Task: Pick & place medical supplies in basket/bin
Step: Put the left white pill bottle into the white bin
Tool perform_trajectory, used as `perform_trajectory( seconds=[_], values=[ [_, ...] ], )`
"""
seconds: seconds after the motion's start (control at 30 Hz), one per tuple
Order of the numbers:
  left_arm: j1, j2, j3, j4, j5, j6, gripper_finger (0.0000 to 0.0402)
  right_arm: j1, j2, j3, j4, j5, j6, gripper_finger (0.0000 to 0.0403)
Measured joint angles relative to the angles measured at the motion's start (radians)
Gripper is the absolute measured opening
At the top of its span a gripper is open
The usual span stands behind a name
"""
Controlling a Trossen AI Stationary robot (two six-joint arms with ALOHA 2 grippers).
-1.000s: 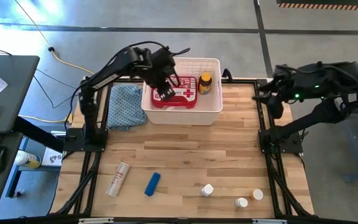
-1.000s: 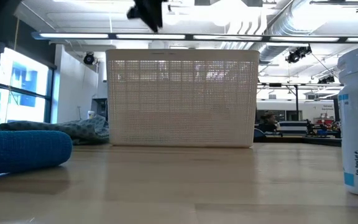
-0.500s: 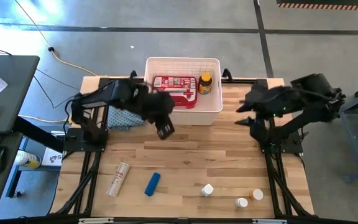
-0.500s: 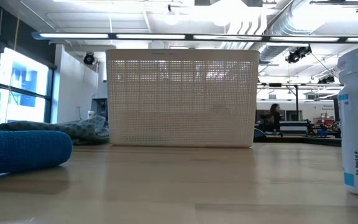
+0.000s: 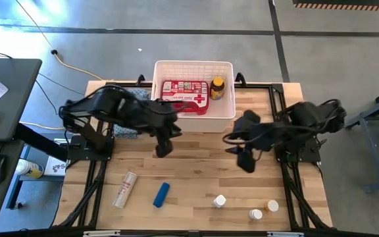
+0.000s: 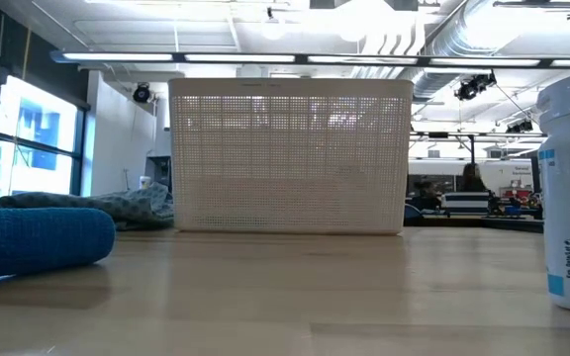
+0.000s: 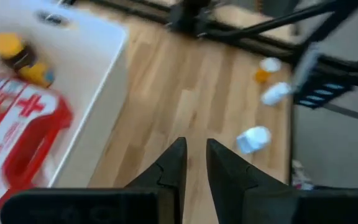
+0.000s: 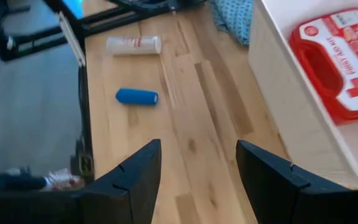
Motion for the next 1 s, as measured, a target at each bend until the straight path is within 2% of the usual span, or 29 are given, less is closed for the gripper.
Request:
perform_trajectory(
  seconds=[0.2, 0.47, 0.73, 1.0],
  values=[
    [-0.058, -0.054, 0.001, -0.011, 0.003, 0.068, 0.0089, 0.044, 0.093, 0.000, 0.063, 0.020, 0.114, 0.0199],
    [-0.128, -0.056, 0.000, -0.171, 0.003, 0.052, 0.0083, 0.104, 0.192, 0.000, 0.052, -0.033, 0.355, 0.0199],
    [-0.184, -0.055, -0.006, -0.182, -0.002, 0.057, 0.0084, 0.159, 0.217, 0.000, 0.052, -0.046, 0.547, 0.0199],
    [-0.182, -0.055, -0.006, -0.174, -0.010, -0.002, 0.0085, 0.214, 0.218, 0.000, 0.052, 0.025, 0.626, 0.0199]
  ],
)
